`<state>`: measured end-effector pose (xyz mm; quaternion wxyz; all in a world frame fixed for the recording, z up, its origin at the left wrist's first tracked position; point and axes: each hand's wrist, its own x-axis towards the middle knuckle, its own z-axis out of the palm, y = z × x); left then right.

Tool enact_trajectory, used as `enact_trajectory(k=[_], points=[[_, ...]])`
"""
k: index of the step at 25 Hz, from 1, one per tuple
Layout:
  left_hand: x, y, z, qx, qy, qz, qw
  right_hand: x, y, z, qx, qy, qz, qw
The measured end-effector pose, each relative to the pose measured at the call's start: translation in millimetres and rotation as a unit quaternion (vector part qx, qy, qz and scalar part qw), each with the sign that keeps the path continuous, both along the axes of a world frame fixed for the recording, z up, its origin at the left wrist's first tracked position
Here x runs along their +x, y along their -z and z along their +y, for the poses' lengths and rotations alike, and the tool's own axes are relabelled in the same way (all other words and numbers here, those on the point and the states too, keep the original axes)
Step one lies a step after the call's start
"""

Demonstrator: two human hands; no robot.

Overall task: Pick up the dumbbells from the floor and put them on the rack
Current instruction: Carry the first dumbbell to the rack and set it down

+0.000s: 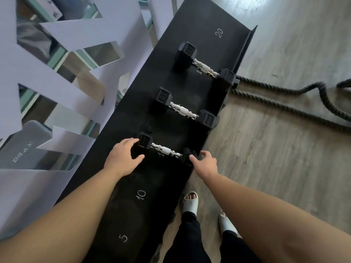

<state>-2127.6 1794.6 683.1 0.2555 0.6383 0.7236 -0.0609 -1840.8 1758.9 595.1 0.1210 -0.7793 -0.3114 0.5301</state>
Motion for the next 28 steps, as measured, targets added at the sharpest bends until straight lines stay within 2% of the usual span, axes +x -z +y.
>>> enact_trajectory(k=[4,8,13,15,21,28], points=[[-5,-53,-39,-0.011,-0.03,0.011,0.999,-4,-33,-14,0.055,-0.023,0.048,0.997],[5,-105,-87,0.029,-0.083,0.011,0.996,-14,-80,-31,0.118,-0.086,0.079,0.986],[16,-134,-190,0.02,-0.153,-0.011,0.988,-19,-116,-90,0.131,-0.257,0.073,0.955],[8,-138,-232,0.009,-0.163,0.004,0.987,-23,-117,-122,0.126,-0.294,0.067,0.945],[-69,-142,-337,-0.002,-0.202,0.049,0.978,-59,-97,-232,0.08,-0.334,0.081,0.936],[-160,-74,-407,-0.038,-0.183,0.032,0.982,-149,-58,-348,0.027,-0.274,0.065,0.959]])
